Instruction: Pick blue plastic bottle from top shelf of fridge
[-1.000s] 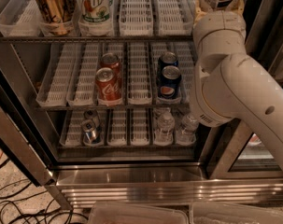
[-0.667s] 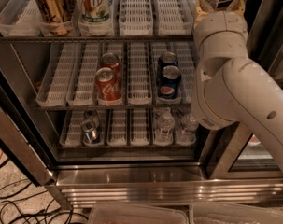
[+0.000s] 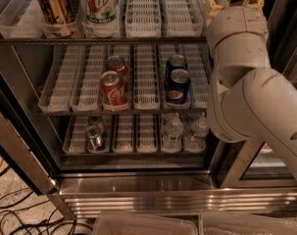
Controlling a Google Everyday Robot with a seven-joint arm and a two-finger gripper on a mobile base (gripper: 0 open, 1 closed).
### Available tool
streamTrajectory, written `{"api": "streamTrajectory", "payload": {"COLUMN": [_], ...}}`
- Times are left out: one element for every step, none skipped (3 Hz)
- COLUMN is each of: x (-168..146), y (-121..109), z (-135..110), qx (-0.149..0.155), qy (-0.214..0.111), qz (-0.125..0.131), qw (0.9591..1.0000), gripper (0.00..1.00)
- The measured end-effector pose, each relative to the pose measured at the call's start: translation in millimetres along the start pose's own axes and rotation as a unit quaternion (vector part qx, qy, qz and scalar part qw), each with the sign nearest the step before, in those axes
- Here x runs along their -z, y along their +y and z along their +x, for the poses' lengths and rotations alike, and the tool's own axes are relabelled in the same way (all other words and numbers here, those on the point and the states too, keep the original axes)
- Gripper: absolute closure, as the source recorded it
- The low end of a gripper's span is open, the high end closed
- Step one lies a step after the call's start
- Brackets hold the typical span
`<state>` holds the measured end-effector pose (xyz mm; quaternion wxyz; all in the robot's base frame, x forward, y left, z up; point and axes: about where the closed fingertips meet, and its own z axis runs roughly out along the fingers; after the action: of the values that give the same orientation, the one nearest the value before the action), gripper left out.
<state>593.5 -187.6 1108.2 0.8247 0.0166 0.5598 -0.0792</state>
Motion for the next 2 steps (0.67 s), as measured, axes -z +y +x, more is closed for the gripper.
{"api": "streamTrajectory", "payload": {"x": [12,32], "y": [2,2], "z": [-6,-10], "qx": [-0.003,-0.007], "qy": [-0.008,-0.013], "qz": [-0.021,-0.053], "qw": [0.9997,0.9985], "gripper": [1.0,1.0]}}
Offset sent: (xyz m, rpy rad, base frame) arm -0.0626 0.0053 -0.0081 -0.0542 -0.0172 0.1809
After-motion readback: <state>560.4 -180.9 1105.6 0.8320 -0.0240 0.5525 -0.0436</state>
